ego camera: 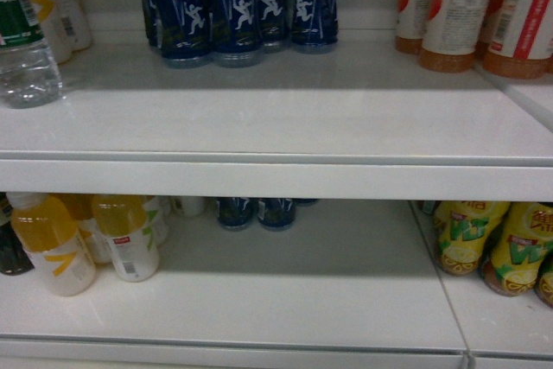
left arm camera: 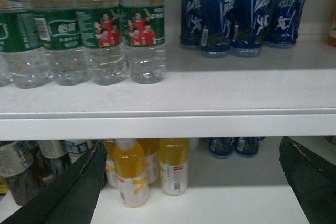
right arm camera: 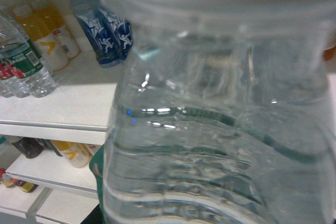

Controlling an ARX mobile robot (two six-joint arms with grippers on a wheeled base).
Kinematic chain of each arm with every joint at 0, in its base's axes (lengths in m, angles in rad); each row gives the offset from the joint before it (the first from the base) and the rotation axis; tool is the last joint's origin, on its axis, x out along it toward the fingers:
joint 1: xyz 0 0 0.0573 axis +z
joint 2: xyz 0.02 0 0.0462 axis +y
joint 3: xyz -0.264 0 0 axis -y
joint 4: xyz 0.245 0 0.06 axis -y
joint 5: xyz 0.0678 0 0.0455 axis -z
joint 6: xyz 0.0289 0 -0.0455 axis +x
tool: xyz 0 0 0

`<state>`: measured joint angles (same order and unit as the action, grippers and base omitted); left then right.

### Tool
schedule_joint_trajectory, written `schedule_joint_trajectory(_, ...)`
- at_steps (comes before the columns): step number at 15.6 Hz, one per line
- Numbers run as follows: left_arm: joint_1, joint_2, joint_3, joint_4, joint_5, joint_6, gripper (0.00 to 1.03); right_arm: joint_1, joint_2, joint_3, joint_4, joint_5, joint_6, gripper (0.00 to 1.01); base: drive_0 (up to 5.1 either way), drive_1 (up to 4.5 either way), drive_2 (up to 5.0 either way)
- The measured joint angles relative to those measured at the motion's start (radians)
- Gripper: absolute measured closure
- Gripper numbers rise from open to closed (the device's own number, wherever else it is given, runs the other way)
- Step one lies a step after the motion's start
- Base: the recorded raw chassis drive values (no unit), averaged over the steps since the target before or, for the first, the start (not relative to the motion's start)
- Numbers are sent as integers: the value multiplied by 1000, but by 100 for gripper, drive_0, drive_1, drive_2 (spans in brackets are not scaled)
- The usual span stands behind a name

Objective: Move water from second to third shelf

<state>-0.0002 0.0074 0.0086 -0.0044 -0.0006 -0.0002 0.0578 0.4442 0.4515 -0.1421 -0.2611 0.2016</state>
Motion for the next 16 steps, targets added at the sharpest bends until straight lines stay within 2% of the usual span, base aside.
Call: schedule_joint_trajectory(16, 0, 0, 0, 2, 0, 0, 5, 0, -1, 0, 0, 0, 0, 59, -382, 185, 185)
